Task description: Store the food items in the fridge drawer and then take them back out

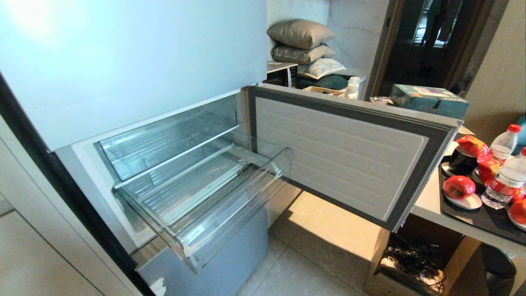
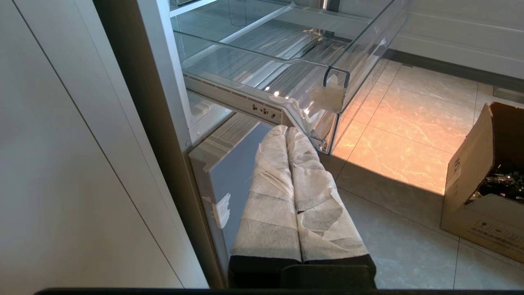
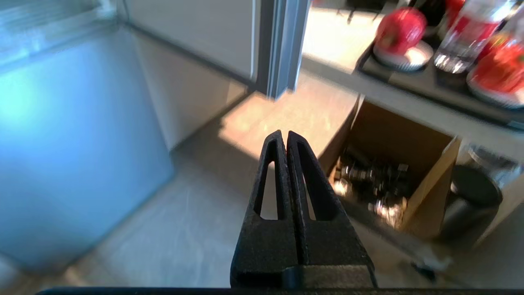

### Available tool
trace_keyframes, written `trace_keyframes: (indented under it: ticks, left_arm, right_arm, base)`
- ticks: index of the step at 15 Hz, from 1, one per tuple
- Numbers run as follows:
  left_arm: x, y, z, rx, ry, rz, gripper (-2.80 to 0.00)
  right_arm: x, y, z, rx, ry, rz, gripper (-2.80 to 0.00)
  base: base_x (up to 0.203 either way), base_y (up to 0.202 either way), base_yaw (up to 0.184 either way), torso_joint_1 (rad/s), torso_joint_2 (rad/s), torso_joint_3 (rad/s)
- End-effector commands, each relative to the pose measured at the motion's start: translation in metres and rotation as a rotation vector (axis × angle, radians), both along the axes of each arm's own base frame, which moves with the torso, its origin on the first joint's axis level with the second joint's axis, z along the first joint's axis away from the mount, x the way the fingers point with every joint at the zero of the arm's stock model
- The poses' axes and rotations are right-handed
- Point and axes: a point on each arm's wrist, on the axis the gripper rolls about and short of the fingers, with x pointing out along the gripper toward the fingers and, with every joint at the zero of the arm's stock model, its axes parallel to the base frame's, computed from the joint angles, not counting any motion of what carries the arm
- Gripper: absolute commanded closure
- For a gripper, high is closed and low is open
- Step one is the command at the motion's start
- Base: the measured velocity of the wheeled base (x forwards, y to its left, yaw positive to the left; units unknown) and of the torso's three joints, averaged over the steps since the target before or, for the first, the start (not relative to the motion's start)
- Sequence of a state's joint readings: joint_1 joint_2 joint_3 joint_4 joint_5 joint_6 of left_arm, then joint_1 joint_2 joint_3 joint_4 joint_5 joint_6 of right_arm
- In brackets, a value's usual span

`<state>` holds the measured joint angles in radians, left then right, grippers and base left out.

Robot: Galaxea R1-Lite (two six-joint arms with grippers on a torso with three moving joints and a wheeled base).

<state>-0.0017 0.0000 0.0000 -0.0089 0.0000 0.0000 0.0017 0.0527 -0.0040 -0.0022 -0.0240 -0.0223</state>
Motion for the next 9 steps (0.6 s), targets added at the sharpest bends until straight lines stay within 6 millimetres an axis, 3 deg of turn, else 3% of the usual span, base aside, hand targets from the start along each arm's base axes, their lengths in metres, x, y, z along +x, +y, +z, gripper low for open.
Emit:
trace_keyframes:
  ticks: [1, 7, 9]
  left_arm:
    - [0.0, 0.0, -0.0004, 0.0, 0.0, 0.0, 0.0]
    - [0.0001, 0.0, -0.0004, 0.0, 0.001, 0.0, 0.0]
    - [0.0001, 0.0, -0.0004, 0.0, 0.001, 0.0, 0.0]
  right_arm:
    - [-0.0038, -0.0001, -0.0028, 0.001, -0.043, 0.001, 0.0]
    - [-0.0038, 0.0001, -0.0032, -0.053, -0.038, 0.01, 0.0]
    - [-0.0038, 0.0002, -0.0032, -0.057, -0.038, 0.012, 0.0]
  base:
    - [0.0, 0.0, 0.0, 0.0, 0.0, 0.0]
    - [0.0, 0.0, 0.0, 0.0, 0.0, 0.0]
    - [-0.001, -0.004, 0.149, -0.001, 0.0, 0.006]
